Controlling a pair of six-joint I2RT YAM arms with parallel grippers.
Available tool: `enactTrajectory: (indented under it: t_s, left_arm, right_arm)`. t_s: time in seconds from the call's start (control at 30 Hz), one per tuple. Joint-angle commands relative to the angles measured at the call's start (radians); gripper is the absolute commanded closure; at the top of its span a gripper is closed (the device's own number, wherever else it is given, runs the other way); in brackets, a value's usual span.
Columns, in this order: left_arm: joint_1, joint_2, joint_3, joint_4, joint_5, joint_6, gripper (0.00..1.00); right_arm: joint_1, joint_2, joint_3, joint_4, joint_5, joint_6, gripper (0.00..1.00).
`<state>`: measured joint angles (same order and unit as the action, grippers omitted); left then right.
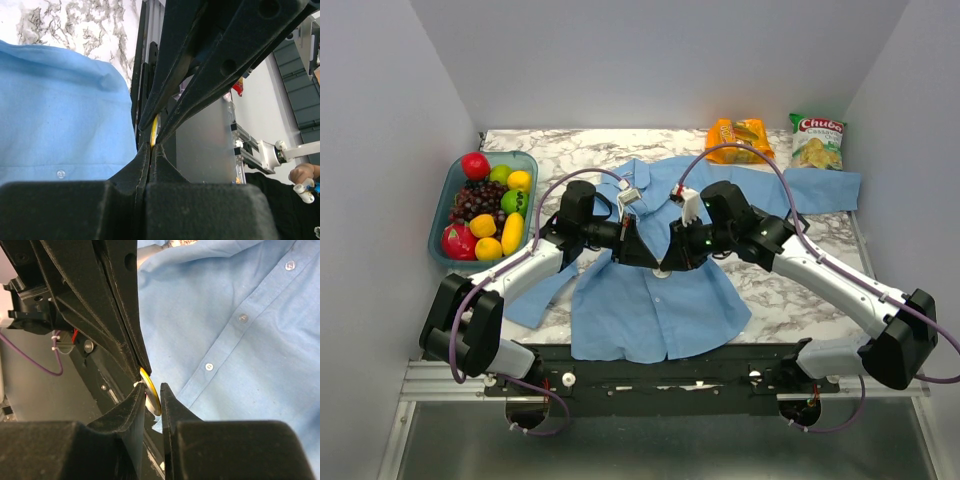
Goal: Pin the brooch onto the clothing
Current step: Open the brooch, then adjust the brooch.
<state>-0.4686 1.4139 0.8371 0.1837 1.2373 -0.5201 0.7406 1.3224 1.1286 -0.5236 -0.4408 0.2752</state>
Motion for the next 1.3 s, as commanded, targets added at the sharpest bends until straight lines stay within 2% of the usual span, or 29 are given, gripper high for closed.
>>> enactTrajectory:
  t_s: [0.0,0.13,0.23,0.33,0.37,0.47,0.53,0.73,0.87,1.07,1.27]
  left_arm:
    - [-0.002,-0.018,0.002,0.053,0.016,-0.027,1.00]
    - [-0.002,-0.018,0.003,0.048,0.010,-0.021,1.00]
    - [0.001,-0.015,0.023,-0.030,-0.010,0.044,1.00]
    - [0.001,-0.012,0.039,-0.101,-0.027,0.091,1.00]
    - [0.001,-0.013,0.042,-0.115,-0.032,0.094,1.00]
    - [0.001,-0.013,0.045,-0.133,-0.033,0.111,1.00]
    - [0.001,-0.018,0.046,-0.132,-0.022,0.112,1.00]
    - [-0.014,-0.032,0.039,-0.121,0.016,0.111,1.00]
    - [-0.030,-0.039,0.039,-0.116,0.037,0.117,1.00]
    - [-0.036,-0.047,0.037,-0.116,0.045,0.121,1.00]
    - [-0.036,-0.050,0.036,-0.116,0.045,0.123,1.00]
  right_arm:
    - [0.031,0.023,0.014,-0.058,0.096,-0.027,0.77]
    - [0.031,0.020,0.023,-0.091,0.102,-0.048,0.77]
    - [0.031,-0.008,0.052,-0.137,0.109,-0.059,0.74]
    - [0.031,-0.040,0.094,-0.188,0.132,-0.070,0.65]
    - [0.029,-0.048,0.105,-0.196,0.132,-0.073,0.56]
    - [0.029,-0.069,0.134,-0.207,0.123,-0.074,0.42]
    - [0.031,-0.069,0.138,-0.197,0.119,-0.070,0.40]
    - [0.029,-0.045,0.105,-0.121,0.093,-0.065,0.41]
    - [0.029,-0.022,0.094,-0.084,0.030,-0.079,0.53]
    - [0.029,0.001,0.074,-0.062,-0.045,-0.105,0.59]
    - [0.029,-0.003,0.050,-0.061,-0.050,-0.110,0.65]
